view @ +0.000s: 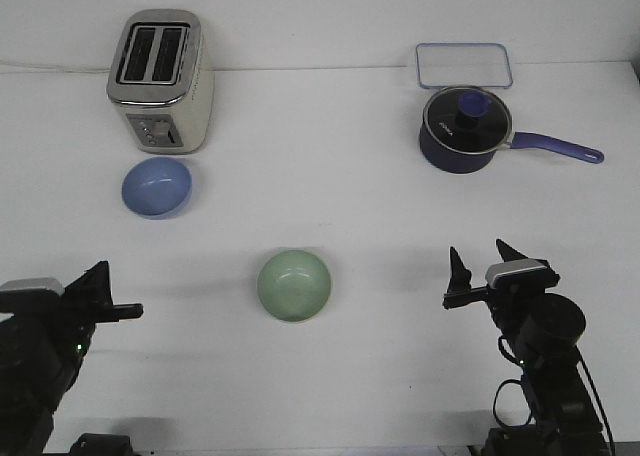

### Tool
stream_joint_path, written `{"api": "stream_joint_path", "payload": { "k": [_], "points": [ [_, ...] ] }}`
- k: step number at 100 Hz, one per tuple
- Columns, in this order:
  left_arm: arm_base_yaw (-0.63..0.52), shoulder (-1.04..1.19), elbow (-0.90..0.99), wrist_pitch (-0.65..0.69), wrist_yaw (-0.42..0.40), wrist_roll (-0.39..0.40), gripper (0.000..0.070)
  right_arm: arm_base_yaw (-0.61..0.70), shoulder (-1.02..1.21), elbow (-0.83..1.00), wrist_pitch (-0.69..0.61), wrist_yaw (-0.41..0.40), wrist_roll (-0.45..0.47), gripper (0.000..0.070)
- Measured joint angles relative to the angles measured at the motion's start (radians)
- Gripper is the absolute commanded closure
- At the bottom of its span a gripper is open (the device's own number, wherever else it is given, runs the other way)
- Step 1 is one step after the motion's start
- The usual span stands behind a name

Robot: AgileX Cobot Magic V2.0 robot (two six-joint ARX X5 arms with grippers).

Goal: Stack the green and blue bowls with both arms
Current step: 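Move the left gripper forward to the light blue bowl's rim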

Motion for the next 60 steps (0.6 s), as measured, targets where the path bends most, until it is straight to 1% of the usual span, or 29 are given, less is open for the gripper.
{"api": "stream_joint_path", "payload": {
  "k": [13, 23, 41, 60],
  "points": [
    [0.000, 0.175, 0.154, -0.179, 0.000, 0.004, 0.0689, 0.000, 0.000, 0.000, 0.000, 0.000, 0.000, 0.0143],
    [0.000, 0.290, 0.212, -0.259, 0.000, 0.028, 0.0689, 0.000, 0.000, 0.000, 0.000, 0.000, 0.000, 0.0143],
    [0.000, 0.417, 0.217, -0.302, 0.000, 0.054, 0.0689, 0.000, 0.000, 0.000, 0.000, 0.000, 0.000, 0.0143],
    [0.000, 0.461, 0.217, -0.298, 0.000, 0.055, 0.0681, 0.000, 0.000, 0.000, 0.000, 0.000, 0.000, 0.0143]
  ]
}}
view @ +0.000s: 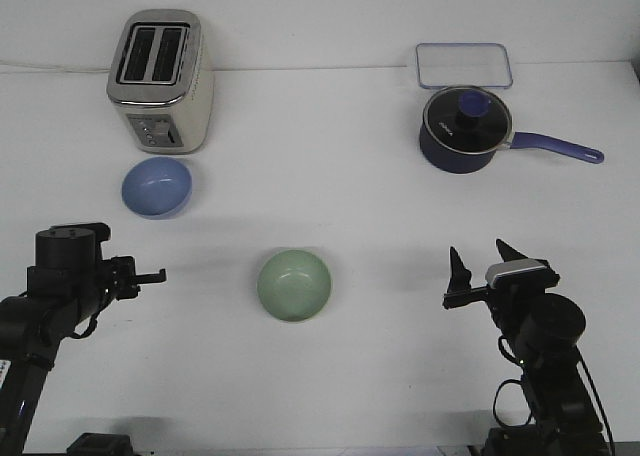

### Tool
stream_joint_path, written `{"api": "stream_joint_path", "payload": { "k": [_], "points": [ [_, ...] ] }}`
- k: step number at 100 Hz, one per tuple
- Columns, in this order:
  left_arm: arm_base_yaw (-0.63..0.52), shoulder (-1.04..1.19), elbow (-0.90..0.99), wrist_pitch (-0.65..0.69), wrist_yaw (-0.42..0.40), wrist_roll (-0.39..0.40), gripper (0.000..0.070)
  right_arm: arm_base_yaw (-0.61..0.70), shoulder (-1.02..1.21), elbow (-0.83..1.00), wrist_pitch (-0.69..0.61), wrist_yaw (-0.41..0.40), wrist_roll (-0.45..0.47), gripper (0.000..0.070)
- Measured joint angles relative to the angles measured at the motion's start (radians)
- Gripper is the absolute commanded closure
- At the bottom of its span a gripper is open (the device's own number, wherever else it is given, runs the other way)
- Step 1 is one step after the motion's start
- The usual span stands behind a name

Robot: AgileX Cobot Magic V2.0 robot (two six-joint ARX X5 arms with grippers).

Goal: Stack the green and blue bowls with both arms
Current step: 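Move the left gripper forward to the light blue bowl's rim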

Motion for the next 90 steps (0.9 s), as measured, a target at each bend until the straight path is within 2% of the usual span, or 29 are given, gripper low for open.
{"api": "stream_joint_path", "payload": {
  "k": [4, 7, 18, 22, 38, 64, 90],
  "points": [
    [0.000, 0.000, 0.000, 0.004, 0.000, -0.002, 0.0664, 0.000, 0.000, 0.000, 0.000, 0.000, 0.000, 0.0143],
    [0.000, 0.000, 0.000, 0.006, 0.000, -0.003, 0.0621, 0.000, 0.000, 0.000, 0.000, 0.000, 0.000, 0.0143],
    [0.000, 0.000, 0.000, 0.005, 0.000, -0.013, 0.0375, 0.000, 0.000, 0.000, 0.000, 0.000, 0.000, 0.0143],
    [0.000, 0.000, 0.000, 0.004, 0.000, -0.014, 0.0311, 0.000, 0.000, 0.000, 0.000, 0.000, 0.000, 0.0143],
    [0.000, 0.000, 0.000, -0.013, 0.000, -0.016, 0.0197, 0.000, 0.000, 0.000, 0.000, 0.000, 0.000, 0.0143],
    [0.016, 0.060, 0.055, -0.017, 0.000, -0.016, 0.0192, 0.000, 0.000, 0.000, 0.000, 0.000, 0.000, 0.0143],
    [0.091, 0.317, 0.299, -0.031, 0.001, -0.011, 0.0194, 0.000, 0.000, 0.000, 0.000, 0.000, 0.000, 0.0143]
  ]
}}
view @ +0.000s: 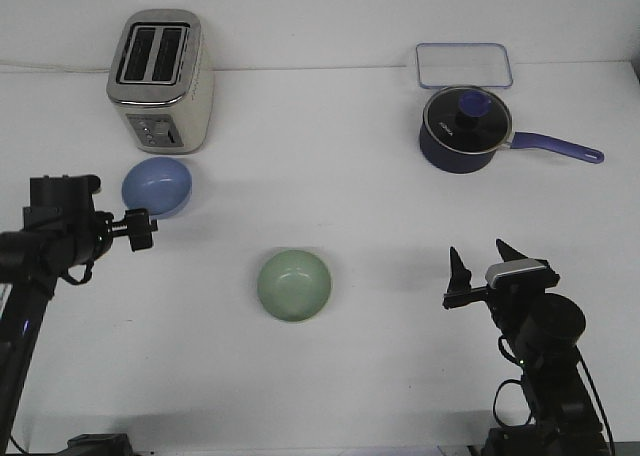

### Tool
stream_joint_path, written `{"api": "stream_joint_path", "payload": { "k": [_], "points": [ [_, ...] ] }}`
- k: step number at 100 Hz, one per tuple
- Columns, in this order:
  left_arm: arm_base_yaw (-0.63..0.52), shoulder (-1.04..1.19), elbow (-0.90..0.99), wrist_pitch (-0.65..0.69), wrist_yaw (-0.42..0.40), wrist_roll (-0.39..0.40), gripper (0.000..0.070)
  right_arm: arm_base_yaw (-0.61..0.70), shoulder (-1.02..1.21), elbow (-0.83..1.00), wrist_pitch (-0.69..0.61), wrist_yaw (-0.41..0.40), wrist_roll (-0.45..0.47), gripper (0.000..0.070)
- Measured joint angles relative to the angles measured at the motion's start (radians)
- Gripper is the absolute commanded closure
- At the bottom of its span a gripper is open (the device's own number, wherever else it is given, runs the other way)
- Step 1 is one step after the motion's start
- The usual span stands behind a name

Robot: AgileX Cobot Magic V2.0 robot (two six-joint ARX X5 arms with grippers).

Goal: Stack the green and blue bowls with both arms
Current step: 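Move the left gripper forward to the light blue bowl's rim, then close the left gripper on the blue bowl's rim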

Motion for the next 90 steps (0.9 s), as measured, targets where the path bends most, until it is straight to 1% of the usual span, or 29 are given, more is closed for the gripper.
{"api": "stream_joint_path", "payload": {
  "k": [20, 40, 65, 90],
  "points": [
    [0.040, 0.227, 0.219, -0.011, 0.000, 0.019, 0.0195, 0.000, 0.000, 0.000, 0.000, 0.000, 0.000, 0.0143],
    [0.060, 0.425, 0.351, -0.011, 0.000, 0.042, 0.0195, 0.000, 0.000, 0.000, 0.000, 0.000, 0.000, 0.0143],
    [0.077, 0.587, 0.374, 0.021, 0.000, 0.047, 0.0195, 0.000, 0.000, 0.000, 0.001, 0.000, 0.000, 0.0143],
    [0.098, 0.671, 0.374, 0.071, 0.000, 0.052, 0.0196, 0.000, 0.000, 0.000, 0.001, 0.000, 0.000, 0.0143]
  ]
}}
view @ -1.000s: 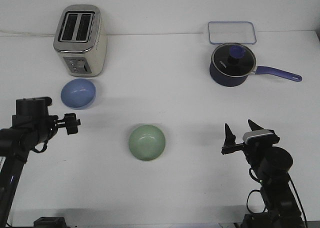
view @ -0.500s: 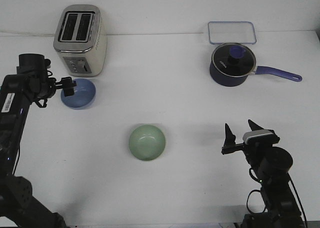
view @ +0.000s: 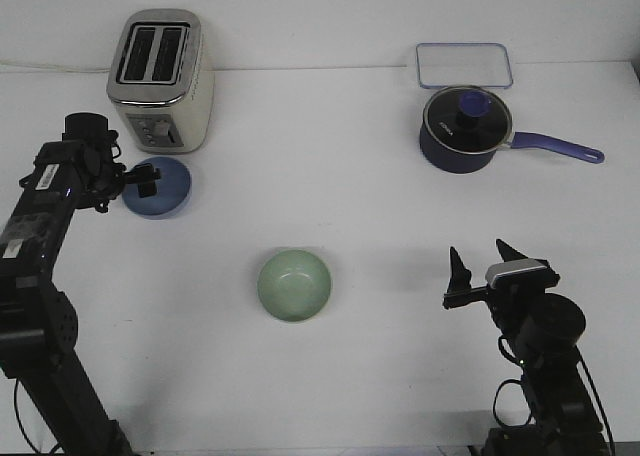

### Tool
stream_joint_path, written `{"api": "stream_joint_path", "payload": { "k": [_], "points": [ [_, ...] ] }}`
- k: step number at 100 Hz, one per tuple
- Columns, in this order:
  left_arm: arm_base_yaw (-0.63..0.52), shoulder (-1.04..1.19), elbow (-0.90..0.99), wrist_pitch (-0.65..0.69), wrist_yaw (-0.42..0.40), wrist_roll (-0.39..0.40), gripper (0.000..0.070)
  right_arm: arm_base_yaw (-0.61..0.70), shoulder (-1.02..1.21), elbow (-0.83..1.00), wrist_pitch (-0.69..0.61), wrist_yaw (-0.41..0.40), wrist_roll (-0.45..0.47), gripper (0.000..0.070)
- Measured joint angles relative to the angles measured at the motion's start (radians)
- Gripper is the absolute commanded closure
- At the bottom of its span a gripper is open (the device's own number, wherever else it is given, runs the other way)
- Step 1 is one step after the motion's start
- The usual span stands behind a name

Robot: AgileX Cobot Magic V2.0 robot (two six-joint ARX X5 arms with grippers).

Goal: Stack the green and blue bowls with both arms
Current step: 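Close the left gripper on the blue bowl's rim, then lift the blue bowl and carry it over the green bowl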

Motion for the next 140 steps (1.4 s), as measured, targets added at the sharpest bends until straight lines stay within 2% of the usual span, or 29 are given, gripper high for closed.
{"api": "stream_joint_path", "payload": {
  "k": [17, 39, 59, 72, 105, 140],
  "points": [
    [0.006, 0.034, 0.000, 0.014, 0.043, 0.000, 0.0197, 0.000, 0.000, 0.000, 0.000, 0.000, 0.000, 0.0143],
    [0.007, 0.042, 0.000, 0.019, 0.045, 0.000, 0.0222, 0.000, 0.000, 0.000, 0.000, 0.000, 0.000, 0.0143],
    [0.007, 0.045, 0.000, 0.017, 0.045, 0.000, 0.0484, 0.000, 0.000, 0.000, 0.000, 0.000, 0.000, 0.0143],
    [0.007, 0.045, 0.000, 0.010, 0.045, 0.005, 0.0699, 0.000, 0.000, 0.000, 0.000, 0.000, 0.000, 0.0143],
    [0.010, 0.046, 0.007, 0.001, 0.054, 0.006, 0.0695, 0.000, 0.000, 0.000, 0.000, 0.000, 0.000, 0.0143],
    [0.028, -0.020, 0.006, -0.040, 0.232, 0.007, 0.0695, 0.000, 0.000, 0.000, 0.000, 0.000, 0.000, 0.0143]
  ]
}}
